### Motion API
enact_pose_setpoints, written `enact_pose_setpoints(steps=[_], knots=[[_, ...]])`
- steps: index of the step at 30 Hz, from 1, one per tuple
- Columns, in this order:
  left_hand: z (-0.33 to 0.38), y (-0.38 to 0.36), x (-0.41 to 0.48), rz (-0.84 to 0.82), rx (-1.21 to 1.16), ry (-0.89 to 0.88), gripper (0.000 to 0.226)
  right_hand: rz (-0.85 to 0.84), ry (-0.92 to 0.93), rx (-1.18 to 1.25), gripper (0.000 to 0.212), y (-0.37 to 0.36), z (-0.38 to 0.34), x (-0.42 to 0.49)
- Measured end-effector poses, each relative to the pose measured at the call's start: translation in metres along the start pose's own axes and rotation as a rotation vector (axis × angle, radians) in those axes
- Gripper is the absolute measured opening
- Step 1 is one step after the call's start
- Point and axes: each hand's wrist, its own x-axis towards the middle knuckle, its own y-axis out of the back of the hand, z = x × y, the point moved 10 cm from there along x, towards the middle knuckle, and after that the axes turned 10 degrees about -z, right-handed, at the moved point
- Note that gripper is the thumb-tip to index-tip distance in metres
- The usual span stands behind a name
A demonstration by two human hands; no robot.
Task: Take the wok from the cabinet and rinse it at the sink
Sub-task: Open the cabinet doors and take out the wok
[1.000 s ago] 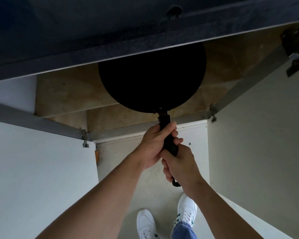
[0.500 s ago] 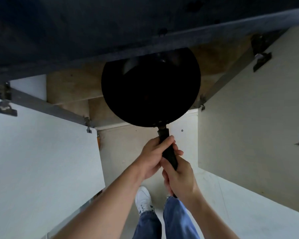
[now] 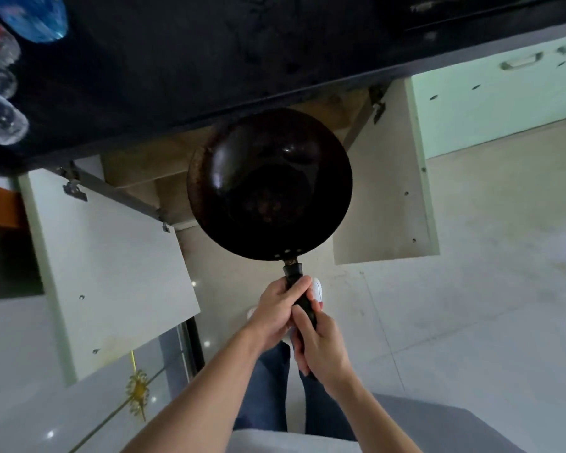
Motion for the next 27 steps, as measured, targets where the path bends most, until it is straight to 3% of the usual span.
enact_pose_setpoints(steps=[15,20,27], knots=[[-0.079,-0.040,-0.075,0.044,0.043,0.126,0.026,0.111,-0.075,0.186,0.039,-0.016,0.051,-0.113],[-0.088,-0.053,-0.097,0.038,0.077,0.091,0.022,0.134,-0.044,0.178,0.046,-0.018,0.052,-0.146],[-0.087,-0.087,-0.139,-0.020,0.154,0.001,0.020,0.180,0.034,0.184,0.039,-0.027,0.049,-0.198]])
